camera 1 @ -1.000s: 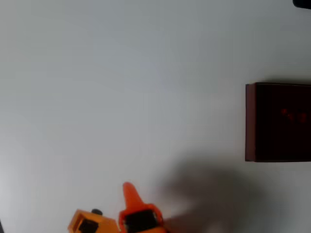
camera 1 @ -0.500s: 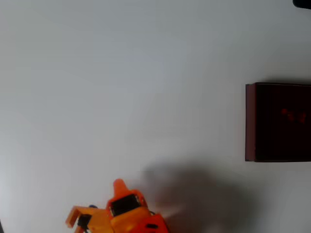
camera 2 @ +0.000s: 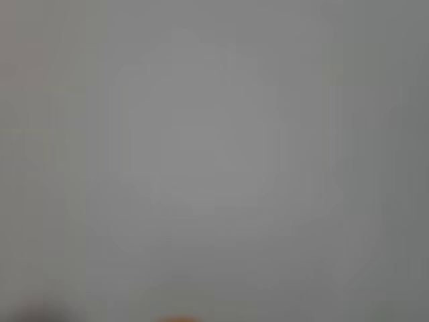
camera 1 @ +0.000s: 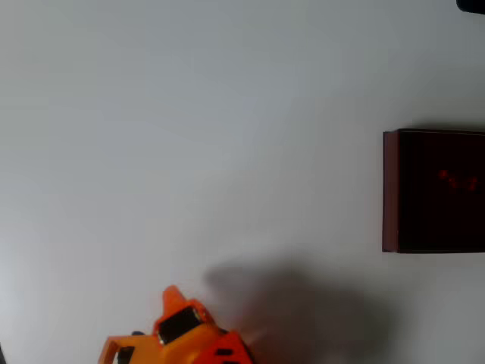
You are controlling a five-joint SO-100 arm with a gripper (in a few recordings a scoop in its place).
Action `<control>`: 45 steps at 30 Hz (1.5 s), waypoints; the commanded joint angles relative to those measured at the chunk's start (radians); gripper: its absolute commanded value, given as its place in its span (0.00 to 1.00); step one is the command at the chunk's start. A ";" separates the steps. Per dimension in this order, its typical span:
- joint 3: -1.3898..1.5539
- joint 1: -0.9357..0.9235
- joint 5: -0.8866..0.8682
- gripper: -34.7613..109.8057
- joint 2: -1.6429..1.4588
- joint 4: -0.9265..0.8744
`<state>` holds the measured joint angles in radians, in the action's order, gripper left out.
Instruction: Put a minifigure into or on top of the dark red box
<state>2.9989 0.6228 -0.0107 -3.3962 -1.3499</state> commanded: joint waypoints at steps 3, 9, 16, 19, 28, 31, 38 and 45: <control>0.018 0.023 0.003 0.26 -0.012 -0.011; 0.020 0.028 0.015 0.24 -0.014 -0.011; 0.020 0.028 0.015 0.26 -0.014 -0.011; 0.020 0.028 0.015 0.25 -0.014 -0.011; 0.020 0.028 0.015 0.25 -0.014 -0.011; 0.020 0.028 0.015 0.24 -0.014 -0.011; 0.020 0.028 0.015 0.24 -0.014 -0.011; 0.020 0.028 0.015 0.24 -0.014 -0.011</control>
<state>2.9989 0.6351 -0.0046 -3.3962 -1.3514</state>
